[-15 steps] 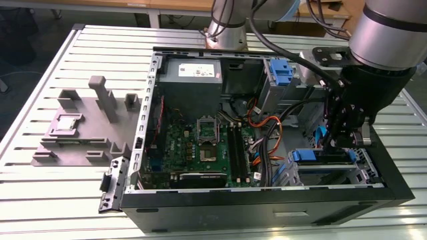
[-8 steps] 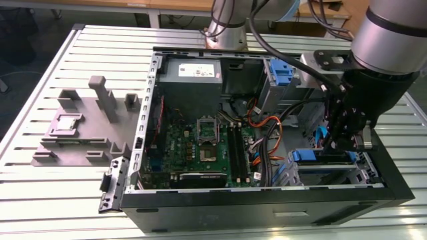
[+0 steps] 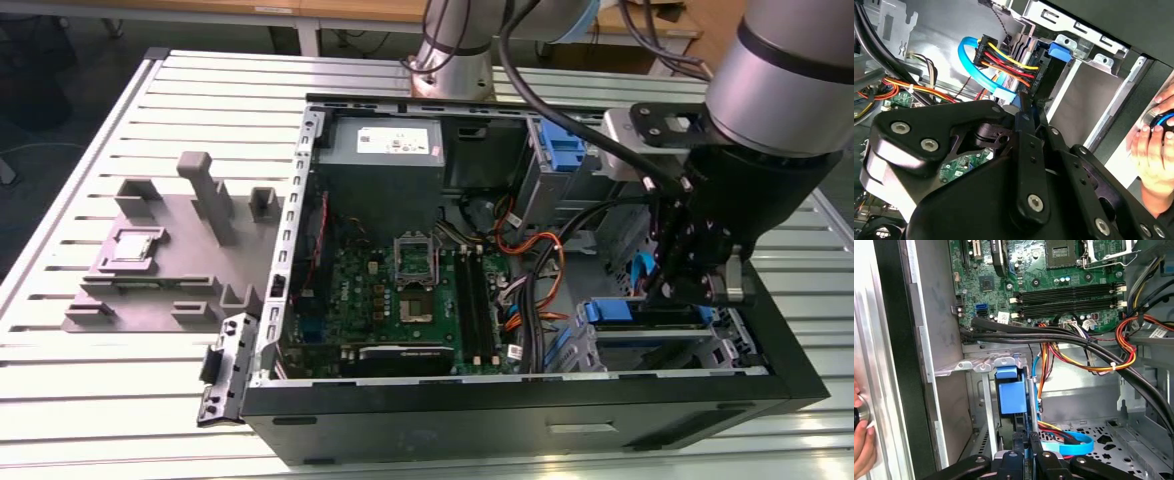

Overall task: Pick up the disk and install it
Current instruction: 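Insert the second disk wire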

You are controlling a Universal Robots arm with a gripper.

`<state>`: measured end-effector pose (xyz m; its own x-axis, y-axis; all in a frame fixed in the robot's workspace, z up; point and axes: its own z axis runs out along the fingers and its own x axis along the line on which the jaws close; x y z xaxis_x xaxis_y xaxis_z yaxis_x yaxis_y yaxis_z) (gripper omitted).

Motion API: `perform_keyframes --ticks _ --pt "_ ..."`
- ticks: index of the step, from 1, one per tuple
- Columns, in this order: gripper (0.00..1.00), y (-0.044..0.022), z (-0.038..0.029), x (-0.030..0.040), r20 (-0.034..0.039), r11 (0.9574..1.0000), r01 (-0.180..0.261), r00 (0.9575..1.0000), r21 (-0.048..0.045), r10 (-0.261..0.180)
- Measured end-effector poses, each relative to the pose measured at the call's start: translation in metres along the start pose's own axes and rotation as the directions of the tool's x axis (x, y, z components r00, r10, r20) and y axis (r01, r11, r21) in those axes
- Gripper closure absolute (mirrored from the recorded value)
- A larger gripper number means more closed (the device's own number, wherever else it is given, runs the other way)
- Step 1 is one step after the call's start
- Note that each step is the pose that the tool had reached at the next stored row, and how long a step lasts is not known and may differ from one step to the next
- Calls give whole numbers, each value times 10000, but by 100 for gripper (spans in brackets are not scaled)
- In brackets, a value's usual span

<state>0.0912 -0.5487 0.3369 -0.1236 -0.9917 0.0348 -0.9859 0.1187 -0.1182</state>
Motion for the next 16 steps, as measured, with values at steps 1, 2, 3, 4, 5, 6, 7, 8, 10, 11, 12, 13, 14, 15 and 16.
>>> perform_keyframes --ticks 1,2,3,4,5,6,7,8,10,11,12,13,14,15,16 --pt "84 0 0 5 37 10000 -4 10000 -3 4" --pt "84 0 0 8 62 10000 -8 10000 -5 8" --pt "84 -1 -1 9 77 10000 -9 10000 -7 9" --pt "84 -1 0 9 79 10000 -9 10000 -8 9" --pt "84 -1 0 9 80 10000 -9 10000 -8 9" --pt "84 -1 1 9 82 10000 -9 10000 -8 10" --pt "84 -1 1 10 81 10000 -9 10000 -8 9" --pt "84 -1 0 11 80 10000 -9 10000 -6 9" --pt "84 -2 2 12 91 10000 -10 10000 -1 10" --pt "84 -1 5 12 97 10000 -11 10000 -1 11" --pt "84 -1 10 13 106 10000 -12 9999 -1 12" --pt "84 0 15 14 120 10000 -14 9999 -3 14" --pt "84 0 18 18 141 10000 -17 9999 -6 17" --pt "84 0 22 22 175 10000 -21 9998 -10 21" --pt "84 0 25 27 198 10000 -24 9998 -13 24"
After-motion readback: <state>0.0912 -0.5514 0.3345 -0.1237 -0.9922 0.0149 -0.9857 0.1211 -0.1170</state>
